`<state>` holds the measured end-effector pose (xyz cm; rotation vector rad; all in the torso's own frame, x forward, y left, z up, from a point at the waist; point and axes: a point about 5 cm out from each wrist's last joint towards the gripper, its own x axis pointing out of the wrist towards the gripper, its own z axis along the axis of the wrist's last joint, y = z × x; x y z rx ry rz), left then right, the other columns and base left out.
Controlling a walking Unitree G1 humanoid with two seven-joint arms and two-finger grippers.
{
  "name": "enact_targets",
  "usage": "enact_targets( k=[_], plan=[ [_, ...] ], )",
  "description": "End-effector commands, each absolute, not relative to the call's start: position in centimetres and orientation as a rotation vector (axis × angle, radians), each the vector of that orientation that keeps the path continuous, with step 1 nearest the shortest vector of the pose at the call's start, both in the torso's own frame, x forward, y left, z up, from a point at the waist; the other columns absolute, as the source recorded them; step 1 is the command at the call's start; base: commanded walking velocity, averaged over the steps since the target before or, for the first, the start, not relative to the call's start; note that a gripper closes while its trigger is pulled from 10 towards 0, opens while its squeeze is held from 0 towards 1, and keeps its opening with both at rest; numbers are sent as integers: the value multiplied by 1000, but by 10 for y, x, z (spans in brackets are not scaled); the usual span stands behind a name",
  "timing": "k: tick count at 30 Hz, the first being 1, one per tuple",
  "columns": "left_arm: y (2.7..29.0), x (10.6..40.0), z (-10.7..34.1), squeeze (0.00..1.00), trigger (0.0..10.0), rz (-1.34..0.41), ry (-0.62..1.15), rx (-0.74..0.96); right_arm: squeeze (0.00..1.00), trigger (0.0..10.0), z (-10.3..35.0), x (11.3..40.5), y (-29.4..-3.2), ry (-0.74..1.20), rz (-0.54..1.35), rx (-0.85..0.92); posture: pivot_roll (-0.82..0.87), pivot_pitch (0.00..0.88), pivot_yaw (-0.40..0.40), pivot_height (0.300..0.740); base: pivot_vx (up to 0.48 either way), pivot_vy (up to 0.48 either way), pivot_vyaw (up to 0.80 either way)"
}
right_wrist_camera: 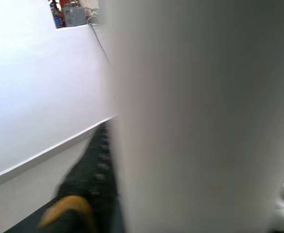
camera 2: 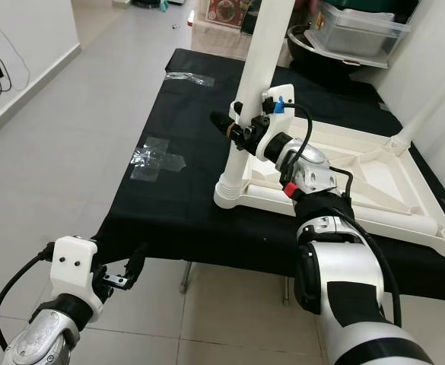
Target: Building children table
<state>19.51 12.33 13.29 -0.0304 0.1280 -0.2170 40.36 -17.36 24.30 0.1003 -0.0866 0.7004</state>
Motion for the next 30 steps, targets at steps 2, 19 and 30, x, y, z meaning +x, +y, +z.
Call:
enact_targets(
  k=[2,19,30],
  plan=[
    [121,193,134,0,10000,-224,124,-27,0,0,240,404,-170,-63,729,85,134,83,-151,740,0,0,0],
    [120,200,133,0,10000,-235,115,-24,0,0,194,389,-171,-106,157,115,110,80,-131,740,0,0,0],
    [120,201,134,0,10000,-234,112,-27,0,0,180,363,-120,8,-320,223,120,74,-129,740,0,0,0]
  ],
)
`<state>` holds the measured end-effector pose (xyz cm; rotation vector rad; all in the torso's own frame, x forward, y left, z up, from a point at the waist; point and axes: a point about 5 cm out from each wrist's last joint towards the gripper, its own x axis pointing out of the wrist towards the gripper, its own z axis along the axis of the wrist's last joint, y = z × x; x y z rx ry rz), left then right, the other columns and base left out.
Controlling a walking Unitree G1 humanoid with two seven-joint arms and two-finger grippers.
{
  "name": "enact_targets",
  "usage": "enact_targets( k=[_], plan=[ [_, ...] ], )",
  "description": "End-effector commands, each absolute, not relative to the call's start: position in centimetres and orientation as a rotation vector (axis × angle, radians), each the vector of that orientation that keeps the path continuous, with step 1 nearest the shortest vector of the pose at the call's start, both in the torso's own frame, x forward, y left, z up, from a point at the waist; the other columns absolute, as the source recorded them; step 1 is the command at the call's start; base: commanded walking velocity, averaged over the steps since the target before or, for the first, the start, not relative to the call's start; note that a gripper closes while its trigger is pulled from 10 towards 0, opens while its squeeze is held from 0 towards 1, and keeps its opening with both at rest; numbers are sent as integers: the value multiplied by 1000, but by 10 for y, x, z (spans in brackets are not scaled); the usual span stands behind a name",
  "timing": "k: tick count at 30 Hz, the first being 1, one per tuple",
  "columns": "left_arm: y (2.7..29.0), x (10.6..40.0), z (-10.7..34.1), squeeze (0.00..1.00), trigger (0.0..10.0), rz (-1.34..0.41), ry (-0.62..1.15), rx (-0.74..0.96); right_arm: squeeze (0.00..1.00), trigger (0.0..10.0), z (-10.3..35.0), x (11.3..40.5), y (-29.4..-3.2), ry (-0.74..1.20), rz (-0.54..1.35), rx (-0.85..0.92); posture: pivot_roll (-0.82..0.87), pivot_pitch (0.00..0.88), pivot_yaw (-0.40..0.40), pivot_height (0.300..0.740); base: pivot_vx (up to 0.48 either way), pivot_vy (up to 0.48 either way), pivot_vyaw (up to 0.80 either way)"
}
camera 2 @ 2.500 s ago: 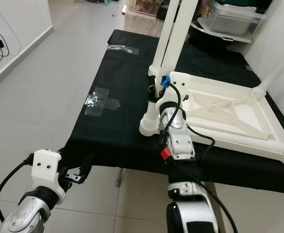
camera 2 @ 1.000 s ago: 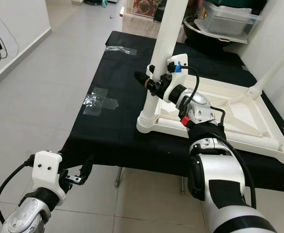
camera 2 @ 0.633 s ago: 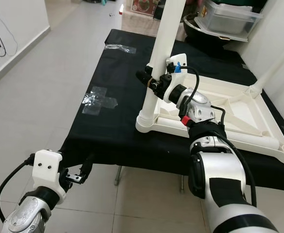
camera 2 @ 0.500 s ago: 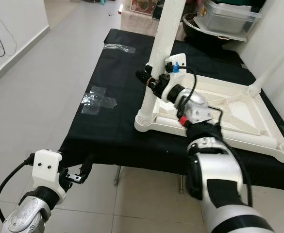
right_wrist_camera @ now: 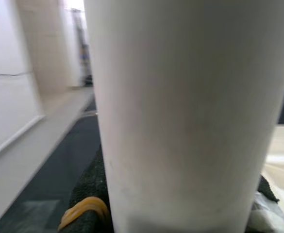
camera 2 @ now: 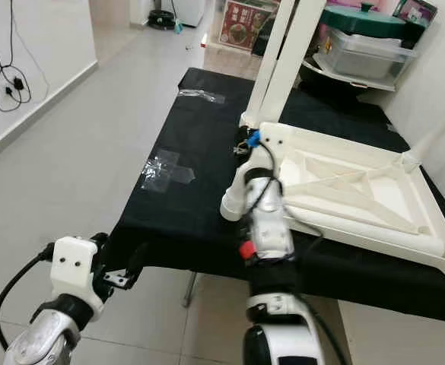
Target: Building children table
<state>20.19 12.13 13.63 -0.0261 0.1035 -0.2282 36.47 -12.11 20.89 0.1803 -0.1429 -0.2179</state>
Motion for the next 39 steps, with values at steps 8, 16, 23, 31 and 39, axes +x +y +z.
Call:
enact_targets(
  k=[8,16,23,31,39],
  plan=[
    [120,201,133,0,10000,-232,113,-24,0,0,201,375,-114,54,-484,280,117,74,-141,740,0,0,0],
    [119,201,133,0,10000,-230,111,-26,0,0,205,366,-108,105,-623,294,114,75,-137,740,0,0,0],
    [117,201,132,0,10000,-239,113,-27,0,10000,215,369,-89,42,-408,335,113,67,-135,740,0,0,0],
    [117,202,131,0,10000,-241,115,-29,1000,10000,229,368,-91,-57,-299,273,108,54,-133,740,0,0,0],
    [115,203,129,0,10000,-245,115,-33,0,10000,238,371,-113,-208,73,212,101,43,-133,740,0,0,0]
  ],
)
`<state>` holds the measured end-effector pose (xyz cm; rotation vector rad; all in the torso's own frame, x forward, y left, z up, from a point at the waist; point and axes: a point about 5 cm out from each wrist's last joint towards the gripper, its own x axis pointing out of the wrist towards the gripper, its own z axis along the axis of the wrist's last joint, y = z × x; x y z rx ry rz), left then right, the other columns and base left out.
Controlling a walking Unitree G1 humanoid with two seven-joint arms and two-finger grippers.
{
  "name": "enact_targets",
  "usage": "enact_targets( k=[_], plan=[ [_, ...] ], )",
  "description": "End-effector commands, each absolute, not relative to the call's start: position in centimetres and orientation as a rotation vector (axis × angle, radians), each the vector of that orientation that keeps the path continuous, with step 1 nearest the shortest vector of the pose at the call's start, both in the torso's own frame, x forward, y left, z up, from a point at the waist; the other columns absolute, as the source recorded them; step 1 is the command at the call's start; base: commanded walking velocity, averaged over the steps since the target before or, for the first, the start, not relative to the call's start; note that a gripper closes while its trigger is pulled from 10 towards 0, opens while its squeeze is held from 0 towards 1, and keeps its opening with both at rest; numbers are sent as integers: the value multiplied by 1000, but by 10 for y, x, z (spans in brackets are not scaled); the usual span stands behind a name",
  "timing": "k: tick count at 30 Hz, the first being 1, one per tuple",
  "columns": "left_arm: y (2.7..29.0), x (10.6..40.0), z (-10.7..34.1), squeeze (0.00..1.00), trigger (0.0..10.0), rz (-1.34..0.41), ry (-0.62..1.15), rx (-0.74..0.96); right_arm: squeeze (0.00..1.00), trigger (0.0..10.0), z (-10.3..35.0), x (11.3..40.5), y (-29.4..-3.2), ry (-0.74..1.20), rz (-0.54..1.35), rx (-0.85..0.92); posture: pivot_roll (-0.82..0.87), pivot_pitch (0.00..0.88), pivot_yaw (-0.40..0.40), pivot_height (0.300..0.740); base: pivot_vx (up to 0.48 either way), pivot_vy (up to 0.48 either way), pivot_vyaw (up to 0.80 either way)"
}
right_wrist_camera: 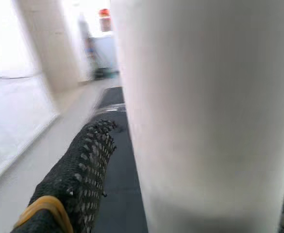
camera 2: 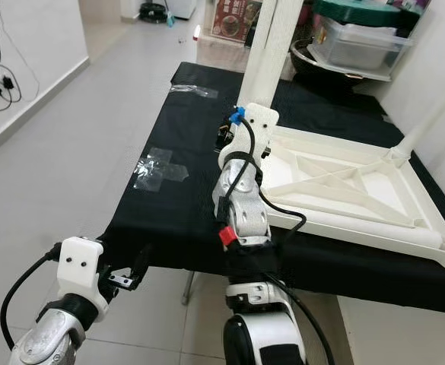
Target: Building children table
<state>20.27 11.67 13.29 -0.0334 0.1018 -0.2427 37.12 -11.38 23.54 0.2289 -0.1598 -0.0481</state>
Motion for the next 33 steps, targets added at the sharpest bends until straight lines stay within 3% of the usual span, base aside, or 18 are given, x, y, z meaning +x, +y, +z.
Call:
enact_targets(
  k=[1,11,19,27,28,33],
  plan=[
    [115,203,129,0,10000,-245,115,-33,0,10000,240,371,-115,-232,108,181,101,43,-133,740,0,0,0],
    [114,204,130,0,10000,-246,109,-36,0,10000,235,386,-146,-181,372,166,98,49,-139,740,0,0,0],
    [112,202,131,0,10000,-248,106,-41,0,10000,221,386,-126,29,936,143,118,62,-151,740,0,0,0],
    [113,200,131,0,10000,-242,108,-41,0,10000,209,385,-114,56,1015,110,129,67,-150,740,0,0,0],
    [114,200,131,0,10000,-241,108,-41,0,0,207,387,-110,53,992,118,128,69,-147,740,0,0,0],
    [110,199,137,0,10000,-271,72,-42,0,0,195,390,-105,44,906,104,129,72,-148,740,0,0,0]
  ],
)
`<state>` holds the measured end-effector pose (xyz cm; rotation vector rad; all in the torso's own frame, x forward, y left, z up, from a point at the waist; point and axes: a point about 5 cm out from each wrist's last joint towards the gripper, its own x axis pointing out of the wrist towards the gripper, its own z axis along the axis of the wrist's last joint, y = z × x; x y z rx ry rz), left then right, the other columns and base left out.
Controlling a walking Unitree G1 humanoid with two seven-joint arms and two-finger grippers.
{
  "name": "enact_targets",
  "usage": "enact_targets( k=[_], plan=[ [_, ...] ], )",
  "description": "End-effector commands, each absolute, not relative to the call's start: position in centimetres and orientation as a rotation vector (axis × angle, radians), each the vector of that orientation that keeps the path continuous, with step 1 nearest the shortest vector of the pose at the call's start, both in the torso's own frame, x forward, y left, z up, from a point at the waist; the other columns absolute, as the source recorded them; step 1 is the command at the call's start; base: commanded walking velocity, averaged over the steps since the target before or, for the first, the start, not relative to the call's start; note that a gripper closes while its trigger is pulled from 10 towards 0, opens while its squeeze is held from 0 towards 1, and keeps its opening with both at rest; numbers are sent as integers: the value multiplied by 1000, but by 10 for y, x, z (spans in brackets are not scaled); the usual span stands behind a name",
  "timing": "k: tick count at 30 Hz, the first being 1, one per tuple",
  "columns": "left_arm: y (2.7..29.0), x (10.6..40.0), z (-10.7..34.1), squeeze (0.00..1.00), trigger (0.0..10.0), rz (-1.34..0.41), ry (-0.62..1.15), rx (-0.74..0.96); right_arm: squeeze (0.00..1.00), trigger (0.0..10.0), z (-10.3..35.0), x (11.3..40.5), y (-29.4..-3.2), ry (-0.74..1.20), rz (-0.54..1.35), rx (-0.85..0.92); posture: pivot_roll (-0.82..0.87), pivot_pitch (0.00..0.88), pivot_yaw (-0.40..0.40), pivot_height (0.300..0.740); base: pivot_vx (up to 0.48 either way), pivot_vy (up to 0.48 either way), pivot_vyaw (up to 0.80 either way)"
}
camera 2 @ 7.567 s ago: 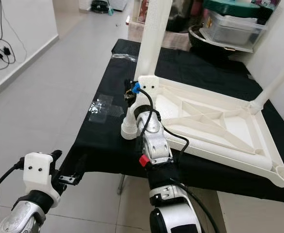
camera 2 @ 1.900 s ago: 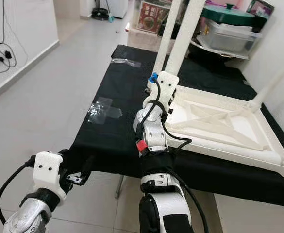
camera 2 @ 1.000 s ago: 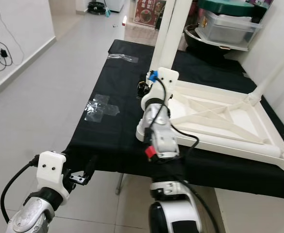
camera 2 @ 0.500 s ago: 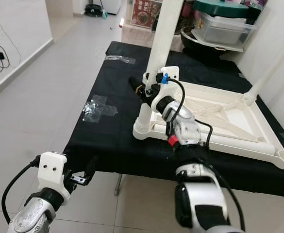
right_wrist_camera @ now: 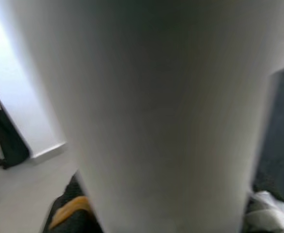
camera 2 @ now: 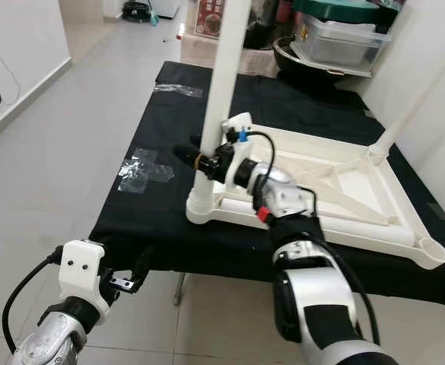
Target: Building children table
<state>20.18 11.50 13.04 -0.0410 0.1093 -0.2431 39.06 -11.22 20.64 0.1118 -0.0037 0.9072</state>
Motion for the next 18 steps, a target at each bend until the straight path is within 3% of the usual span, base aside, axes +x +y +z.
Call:
enact_targets(
  k=[1,9,12,15,16,18],
  plan=[
    [110,199,137,0,10000,-271,72,-42,0,0,195,390,-105,44,906,104,129,72,-148,740,0,0,0],
    [103,192,155,0,10000,-313,-23,-14,0,0,170,389,-121,76,621,92,123,67,-148,740,0,0,0],
    [101,192,163,0,10000,-302,-50,-6,0,0,154,382,-144,87,203,94,117,62,-143,740,0,0,0],
    [101,192,164,0,10000,-300,-54,-5,0,0,152,380,-149,86,121,98,117,62,-143,740,0,0,0],
    [102,194,164,0,10000,-298,-59,2,0,0,150,365,-156,80,-156,150,111,59,-138,740,0,0,0],
    [103,196,164,0,10000,-293,-63,3,0,0,149,348,-157,77,-356,193,106,57,-136,740,0,0,0]
  ],
)
